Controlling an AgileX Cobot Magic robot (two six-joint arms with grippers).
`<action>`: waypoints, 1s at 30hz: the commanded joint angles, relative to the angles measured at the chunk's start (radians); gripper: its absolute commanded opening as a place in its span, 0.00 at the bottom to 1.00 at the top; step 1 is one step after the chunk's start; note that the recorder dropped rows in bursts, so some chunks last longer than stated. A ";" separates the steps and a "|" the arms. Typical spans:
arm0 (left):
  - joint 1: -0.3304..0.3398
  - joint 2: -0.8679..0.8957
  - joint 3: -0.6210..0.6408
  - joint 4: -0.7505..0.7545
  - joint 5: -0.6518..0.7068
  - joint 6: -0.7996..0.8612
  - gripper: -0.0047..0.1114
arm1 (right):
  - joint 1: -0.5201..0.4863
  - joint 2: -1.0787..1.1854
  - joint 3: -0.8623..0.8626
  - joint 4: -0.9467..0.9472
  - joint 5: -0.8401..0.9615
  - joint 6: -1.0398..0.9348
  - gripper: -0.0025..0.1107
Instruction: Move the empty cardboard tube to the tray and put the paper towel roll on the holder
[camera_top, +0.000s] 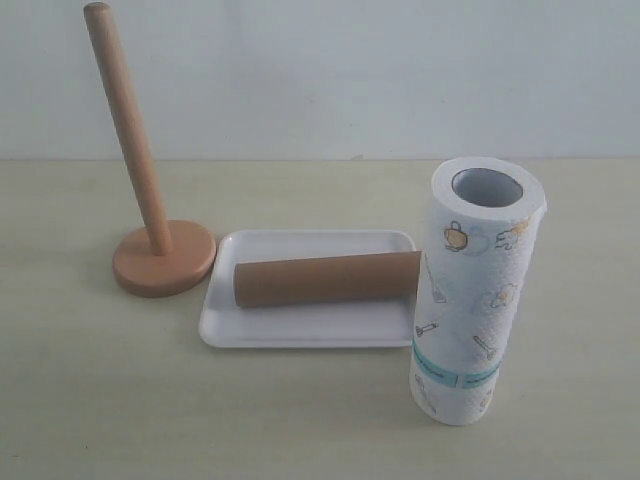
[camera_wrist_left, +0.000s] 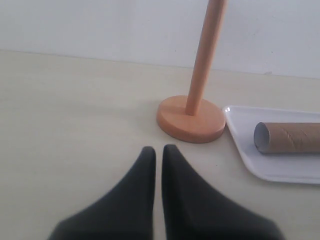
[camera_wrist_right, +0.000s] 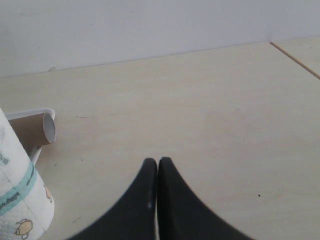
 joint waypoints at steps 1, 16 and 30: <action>0.003 -0.003 0.004 0.001 0.000 0.005 0.08 | -0.004 -0.005 -0.001 -0.004 -0.006 -0.002 0.02; 0.003 -0.003 0.004 0.001 0.000 0.005 0.08 | -0.004 -0.005 -0.001 -0.012 0.010 -0.072 0.02; 0.003 -0.003 0.004 0.001 0.000 0.005 0.08 | -0.004 -0.005 -0.001 -0.156 -0.452 -0.178 0.02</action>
